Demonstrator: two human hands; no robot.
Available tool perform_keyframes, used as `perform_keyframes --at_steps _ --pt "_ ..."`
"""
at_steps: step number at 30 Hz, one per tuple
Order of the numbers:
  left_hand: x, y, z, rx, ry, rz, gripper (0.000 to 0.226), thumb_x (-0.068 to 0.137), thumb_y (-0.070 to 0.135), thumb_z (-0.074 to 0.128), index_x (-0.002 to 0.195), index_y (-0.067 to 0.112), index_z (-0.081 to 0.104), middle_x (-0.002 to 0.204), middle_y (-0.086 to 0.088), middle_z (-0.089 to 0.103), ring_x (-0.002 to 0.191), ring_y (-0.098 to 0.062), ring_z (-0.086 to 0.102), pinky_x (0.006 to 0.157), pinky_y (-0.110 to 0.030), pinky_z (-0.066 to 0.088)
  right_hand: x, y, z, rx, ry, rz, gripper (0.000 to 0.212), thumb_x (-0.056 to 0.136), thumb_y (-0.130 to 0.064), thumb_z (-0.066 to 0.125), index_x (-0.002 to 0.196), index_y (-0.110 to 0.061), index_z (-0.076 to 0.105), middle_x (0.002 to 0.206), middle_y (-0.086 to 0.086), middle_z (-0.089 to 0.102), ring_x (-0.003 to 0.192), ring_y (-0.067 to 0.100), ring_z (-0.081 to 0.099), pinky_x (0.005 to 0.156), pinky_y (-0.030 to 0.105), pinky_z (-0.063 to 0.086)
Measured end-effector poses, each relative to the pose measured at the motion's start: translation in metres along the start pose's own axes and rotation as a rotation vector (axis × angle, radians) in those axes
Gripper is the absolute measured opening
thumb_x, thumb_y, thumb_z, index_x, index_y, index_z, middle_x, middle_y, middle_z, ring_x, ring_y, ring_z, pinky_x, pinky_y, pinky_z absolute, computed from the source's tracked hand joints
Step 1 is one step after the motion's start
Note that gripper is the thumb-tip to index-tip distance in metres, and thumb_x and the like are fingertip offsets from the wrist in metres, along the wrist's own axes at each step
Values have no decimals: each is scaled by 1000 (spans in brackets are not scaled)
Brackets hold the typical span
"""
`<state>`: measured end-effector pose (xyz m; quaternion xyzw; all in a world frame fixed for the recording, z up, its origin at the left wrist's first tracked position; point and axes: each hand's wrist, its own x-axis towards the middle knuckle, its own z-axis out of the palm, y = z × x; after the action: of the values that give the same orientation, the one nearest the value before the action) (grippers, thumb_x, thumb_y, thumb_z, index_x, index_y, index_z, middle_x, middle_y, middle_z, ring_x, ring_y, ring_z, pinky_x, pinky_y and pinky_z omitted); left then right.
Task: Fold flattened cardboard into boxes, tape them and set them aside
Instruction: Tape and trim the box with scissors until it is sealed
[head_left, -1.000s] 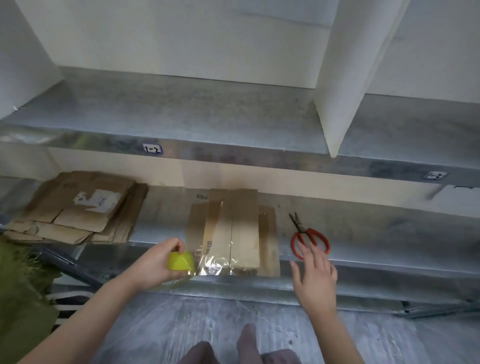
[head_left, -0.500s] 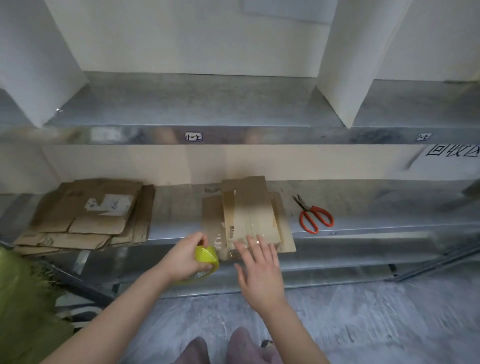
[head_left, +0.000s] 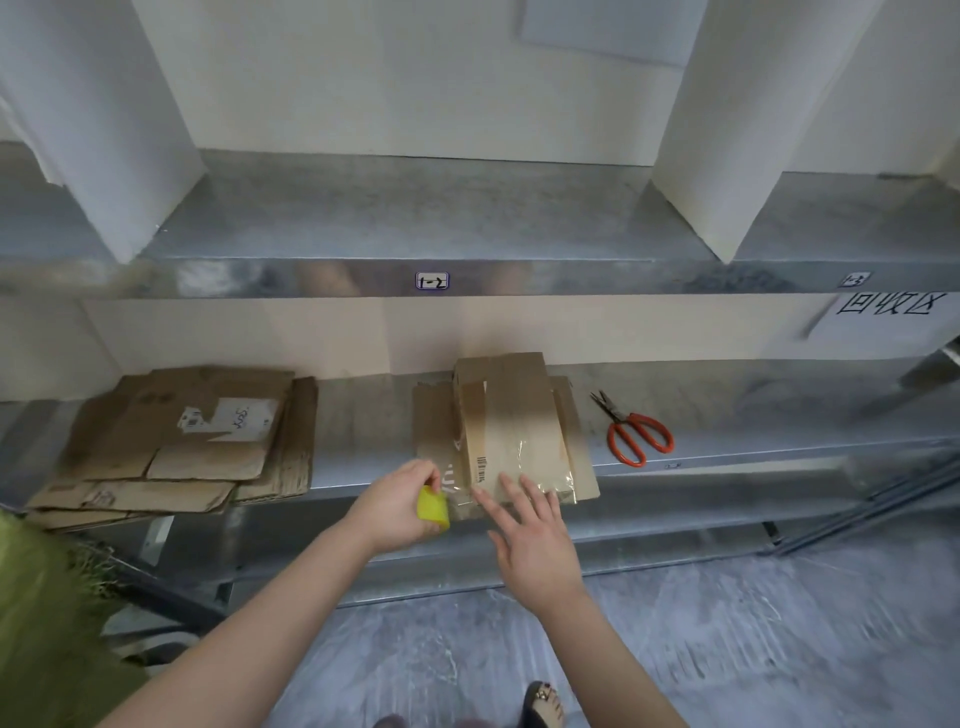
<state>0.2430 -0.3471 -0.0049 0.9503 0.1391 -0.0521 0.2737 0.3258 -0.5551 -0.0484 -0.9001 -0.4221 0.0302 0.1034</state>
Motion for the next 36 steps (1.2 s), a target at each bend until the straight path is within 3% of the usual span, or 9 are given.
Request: perform_keyframes --at_steps 4,8,12,17,22,25,28,32,36 --pt "8 3 -6 130 16 49 34 72 31 68 97 26 46 105 7 52 98 -17 52 74 -31 36 4 3 2 -17 -4 -16 64 89 -32 56 146 -43 31 150 -2 43 138 29 40 113 51 21" --pt "8 -17 -14 224 30 11 30 74 28 64 97 27 44 105 6 52 100 -20 55 77 -33 38 4 8 3 -45 -2 -27 64 92 -31 54 148 -43 27 153 0 38 141 30 35 114 51 19" --pt "-3 -34 -21 76 8 -60 41 71 34 73 93 29 39 103 9 49 95 -17 50 79 -33 41 7 5 -1 -96 -5 -6 51 95 -45 31 146 -43 30 151 0 42 140 30 37 120 48 13" --pt "-18 -25 -13 -141 66 -11 48 68 34 82 88 31 39 97 20 45 90 -1 44 72 -11 32 8 -2 -12 -53 70 -22 46 96 -47 33 141 -42 41 146 -1 47 139 28 39 118 47 15" --pt "-31 -13 -22 -128 151 39 44 72 34 79 93 33 40 98 22 44 92 3 44 72 -11 32 18 -17 -29 9 189 -65 43 96 -46 38 138 -38 46 140 -1 53 138 25 39 119 44 20" --pt "-36 -8 -33 -72 207 85 44 72 33 78 93 34 40 96 21 44 90 -1 44 73 -18 33 27 -38 -49 223 127 -73 50 92 -56 35 129 -32 58 130 -6 60 134 17 43 111 32 33" --pt "-39 -7 -40 -39 262 166 42 71 36 76 92 34 39 92 18 44 86 -2 43 76 -25 36 36 -63 -58 433 70 -43 48 81 -64 43 110 -33 65 108 -12 67 104 10 60 84 25 47" --pt "-47 -11 -41 9 301 191 32 73 41 66 92 34 40 93 19 43 91 -6 48 78 -27 37 42 -86 -47 618 108 6 33 75 -55 61 96 -30 62 96 -14 67 92 3 62 84 27 51" --pt "-57 -15 -36 104 356 213 21 79 41 51 95 30 42 95 13 48 91 -11 50 77 -30 40 46 -99 -34 748 170 67 24 70 -50 65 84 -32 64 91 -13 64 84 4 64 80 34 55"
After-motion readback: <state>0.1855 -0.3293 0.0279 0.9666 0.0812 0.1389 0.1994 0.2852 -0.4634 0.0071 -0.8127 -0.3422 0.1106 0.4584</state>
